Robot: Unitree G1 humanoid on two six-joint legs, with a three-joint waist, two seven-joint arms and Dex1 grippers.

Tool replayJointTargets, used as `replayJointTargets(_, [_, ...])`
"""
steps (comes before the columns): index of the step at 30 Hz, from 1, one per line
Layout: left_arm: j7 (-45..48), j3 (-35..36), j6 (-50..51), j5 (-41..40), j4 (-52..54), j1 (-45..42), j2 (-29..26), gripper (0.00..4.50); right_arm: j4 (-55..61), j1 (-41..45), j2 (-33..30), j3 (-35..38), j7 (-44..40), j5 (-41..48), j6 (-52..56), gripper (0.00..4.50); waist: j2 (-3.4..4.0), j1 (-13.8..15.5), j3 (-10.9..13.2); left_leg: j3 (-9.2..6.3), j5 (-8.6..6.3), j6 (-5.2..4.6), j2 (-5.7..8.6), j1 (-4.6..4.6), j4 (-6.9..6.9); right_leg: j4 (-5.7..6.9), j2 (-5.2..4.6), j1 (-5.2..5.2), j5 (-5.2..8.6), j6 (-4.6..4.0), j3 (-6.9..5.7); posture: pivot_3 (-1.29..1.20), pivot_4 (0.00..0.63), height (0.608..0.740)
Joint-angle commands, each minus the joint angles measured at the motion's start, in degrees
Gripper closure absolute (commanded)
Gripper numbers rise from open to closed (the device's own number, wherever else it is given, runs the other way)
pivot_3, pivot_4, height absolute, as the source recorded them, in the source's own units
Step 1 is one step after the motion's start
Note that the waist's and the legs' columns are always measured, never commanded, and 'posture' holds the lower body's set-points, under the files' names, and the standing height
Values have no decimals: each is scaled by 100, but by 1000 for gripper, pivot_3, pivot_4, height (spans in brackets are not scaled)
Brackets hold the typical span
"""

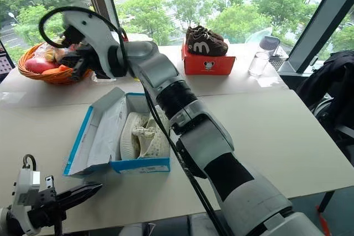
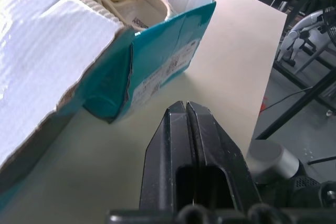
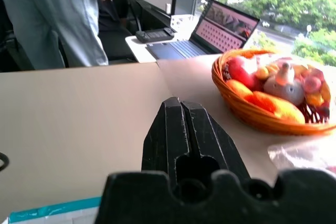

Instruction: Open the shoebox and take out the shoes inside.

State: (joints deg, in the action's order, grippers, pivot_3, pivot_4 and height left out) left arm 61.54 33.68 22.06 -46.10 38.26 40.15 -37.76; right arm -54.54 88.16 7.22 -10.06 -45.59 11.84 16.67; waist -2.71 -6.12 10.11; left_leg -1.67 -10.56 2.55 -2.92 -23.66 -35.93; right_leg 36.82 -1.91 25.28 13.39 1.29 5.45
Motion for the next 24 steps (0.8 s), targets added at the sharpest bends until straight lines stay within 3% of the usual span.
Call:
replayJointTargets(1, [147,484,-34,-290,148,15,-182,4449,388,-340,-384,129,-174,-100,38,4500,0,9,0,-1,0,0,0,0,0,0,0,-1,0,0,-3,0,150,740])
replayJointTargets(5, [-131,1052,259,-812,-371,-941,-839,4449,1693,-1244,-1059,-39,-522,-123,654,4500,4,138,2,-24,1,-1,-1,-9,-1,14,5,0,4,1,-25,0,150,740])
replayJointTargets(10, [103,1329,798,-1347,-1381,-2412,-2069,4449,3922,-2248,-2273,-393,-1218,-66,1758,4500,4,169,5,-24,2,-2,-3,-10,-6,24,14,4,-17,39,-20,0,150,740])
replayJointTargets(15, [863,386,573,-736,-2341,-3418,-2572,4449,5244,-2757,-3132,-986,-1769,-136,2356,4500,43,51,28,-9,0,-5,-4,6,14,27,19,8,-12,40,-4,0,150,740])
replayJointTargets(21, [1683,-733,344,-73,-3450,-4397,-2643,4449,5827,-2886,-3224,-1478,-1717,-214,2836,4500,45,18,30,-10,-3,-9,-22,1,15,41,44,25,-12,28,2,0,150,740])
replayJointTargets(22, [1786,-845,331,-8,-3616,-4561,-2644,4500,5863,-2874,-3194,-1514,-1708,-191,2907,3950,45,29,30,-10,-3,-9,-21,0,13,42,45,25,-12,28,2,0,150,740])
replayJointTargets(24, [1925,-960,322,79,-3817,-4775,-2632,4500,5911,-2860,-3167,-1543,-1698,-147,2994,3409,44,51,29,-11,-3,-9,-21,-9,3,42,43,27,-13,30,1,0,150,740])
